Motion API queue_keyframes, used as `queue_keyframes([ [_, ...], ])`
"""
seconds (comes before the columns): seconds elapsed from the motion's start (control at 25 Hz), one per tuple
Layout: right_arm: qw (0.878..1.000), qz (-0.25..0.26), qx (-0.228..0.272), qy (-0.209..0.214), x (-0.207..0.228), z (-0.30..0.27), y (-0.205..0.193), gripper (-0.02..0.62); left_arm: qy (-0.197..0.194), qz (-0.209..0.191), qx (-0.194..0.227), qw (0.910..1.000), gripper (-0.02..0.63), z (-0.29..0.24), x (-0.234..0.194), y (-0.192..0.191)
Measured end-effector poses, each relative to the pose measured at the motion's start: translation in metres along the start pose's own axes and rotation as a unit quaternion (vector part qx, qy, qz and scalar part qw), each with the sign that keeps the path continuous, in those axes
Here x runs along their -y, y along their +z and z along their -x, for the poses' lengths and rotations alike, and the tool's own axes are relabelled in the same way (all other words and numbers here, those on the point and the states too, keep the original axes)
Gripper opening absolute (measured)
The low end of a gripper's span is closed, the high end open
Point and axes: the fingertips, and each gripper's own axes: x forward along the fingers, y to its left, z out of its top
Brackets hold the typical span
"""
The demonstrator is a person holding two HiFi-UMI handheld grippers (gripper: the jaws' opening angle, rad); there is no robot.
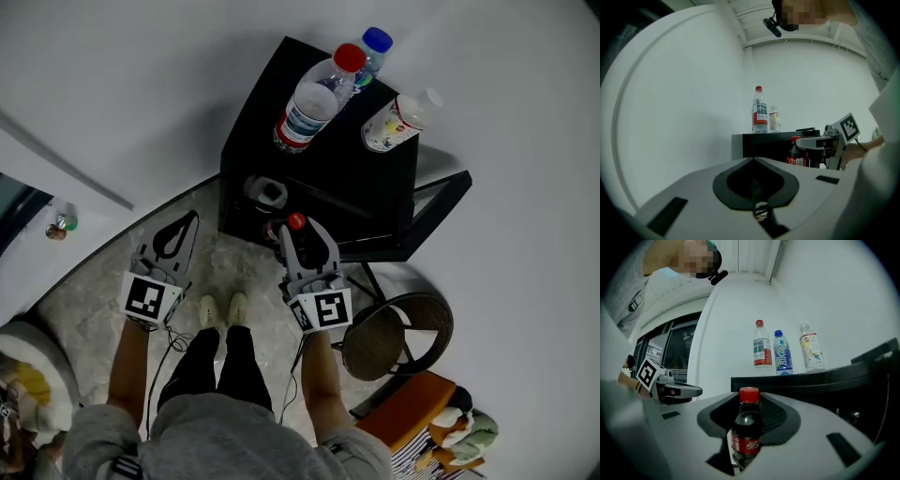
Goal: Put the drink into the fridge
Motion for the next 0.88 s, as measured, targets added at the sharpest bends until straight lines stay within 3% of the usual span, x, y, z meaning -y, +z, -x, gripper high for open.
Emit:
queue_keyframes([
  [0.88,0.999,0.021,0.000,0.044,0.021,-0.088,-0.150,0.144,0.065,-0.003,-0.002,0.9979,0.002,-0.026,-0.045,-0.132],
])
